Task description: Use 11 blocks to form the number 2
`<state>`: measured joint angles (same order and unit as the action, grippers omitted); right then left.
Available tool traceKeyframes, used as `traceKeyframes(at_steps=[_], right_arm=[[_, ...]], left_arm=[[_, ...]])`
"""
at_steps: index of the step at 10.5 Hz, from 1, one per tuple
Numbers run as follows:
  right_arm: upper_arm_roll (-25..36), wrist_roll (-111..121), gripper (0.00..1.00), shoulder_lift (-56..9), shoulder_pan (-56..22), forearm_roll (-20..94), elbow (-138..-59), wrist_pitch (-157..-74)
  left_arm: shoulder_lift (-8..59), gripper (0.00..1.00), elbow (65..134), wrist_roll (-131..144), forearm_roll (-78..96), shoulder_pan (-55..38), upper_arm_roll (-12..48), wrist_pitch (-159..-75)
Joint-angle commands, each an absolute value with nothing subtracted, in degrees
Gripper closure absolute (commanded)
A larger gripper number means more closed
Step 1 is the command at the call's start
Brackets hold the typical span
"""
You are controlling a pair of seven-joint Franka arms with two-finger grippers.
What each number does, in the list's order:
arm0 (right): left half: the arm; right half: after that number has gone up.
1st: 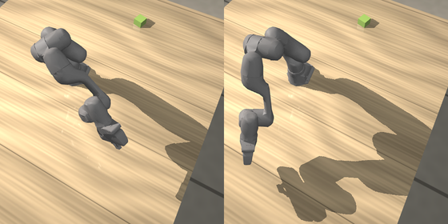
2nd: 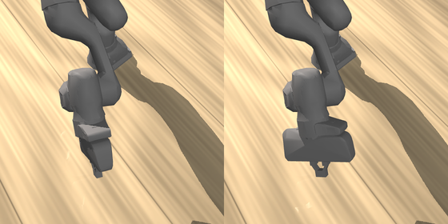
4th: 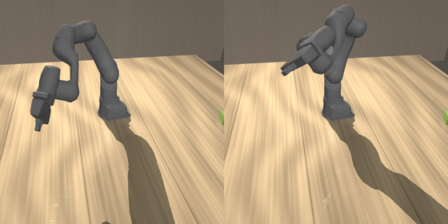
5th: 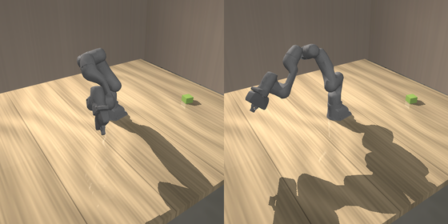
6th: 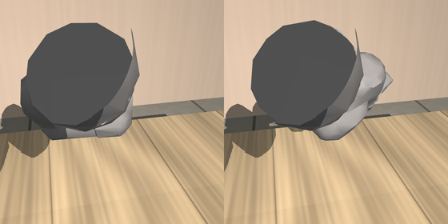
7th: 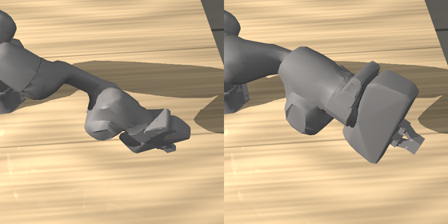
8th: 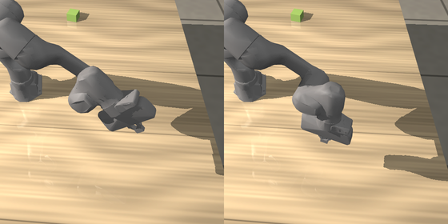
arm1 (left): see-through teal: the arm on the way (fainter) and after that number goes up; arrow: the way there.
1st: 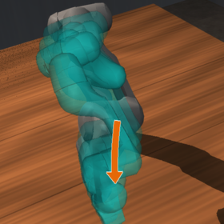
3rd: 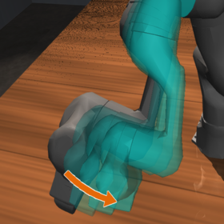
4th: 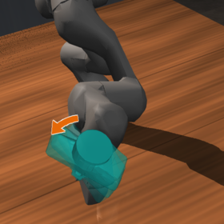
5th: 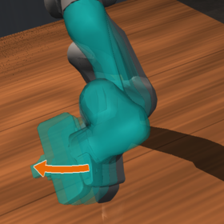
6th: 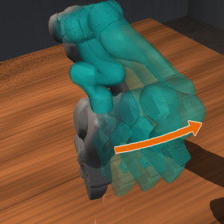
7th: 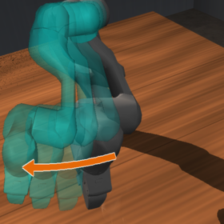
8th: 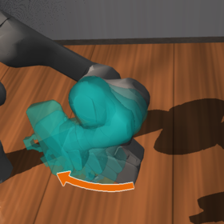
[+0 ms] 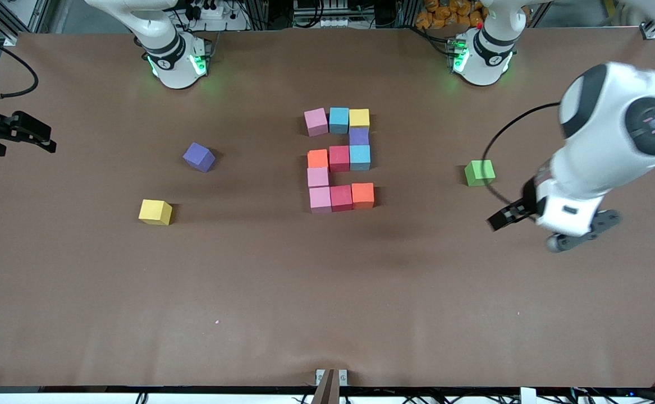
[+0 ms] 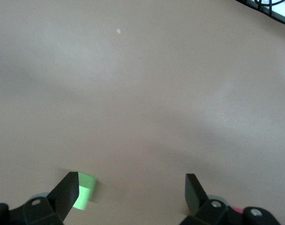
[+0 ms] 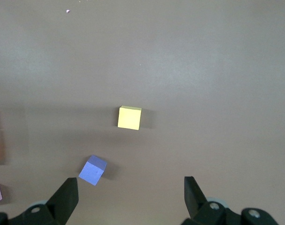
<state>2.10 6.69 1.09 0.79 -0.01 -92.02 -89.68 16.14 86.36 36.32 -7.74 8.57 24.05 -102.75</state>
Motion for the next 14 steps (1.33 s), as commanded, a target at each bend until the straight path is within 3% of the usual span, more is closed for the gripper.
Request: traceKeyframes(at_steps=[1, 6, 10, 14], right_arm=[[1.2, 7.6, 0.00, 0.2, 1.8, -0.8, -90.8, -89.6], [1.2, 7.5, 0.00, -0.9, 1.4, -0.7, -90.6, -90.3], [1.2, 7.6, 0.00, -1.4, 1.4, -0.8, -90.7, -91.4], [1.2, 7.6, 0.00, -1.8, 1.4, -0.6, -90.6, -91.5]], left_arm=[[9.8, 0.00, 87.9, 24.0, -7.3, 7.0, 18.7, -98.5], [2.7, 0.00, 88.5, 8.4, -0.3, 6.2, 11.6, -90.6], [-2.6, 0.00, 91.5, 9.1, -0.3, 1.2, 9.3, -89.7], [-3.3, 0.00, 91.6, 5.6, 0.5, -1.1, 7.3, -89.8]])
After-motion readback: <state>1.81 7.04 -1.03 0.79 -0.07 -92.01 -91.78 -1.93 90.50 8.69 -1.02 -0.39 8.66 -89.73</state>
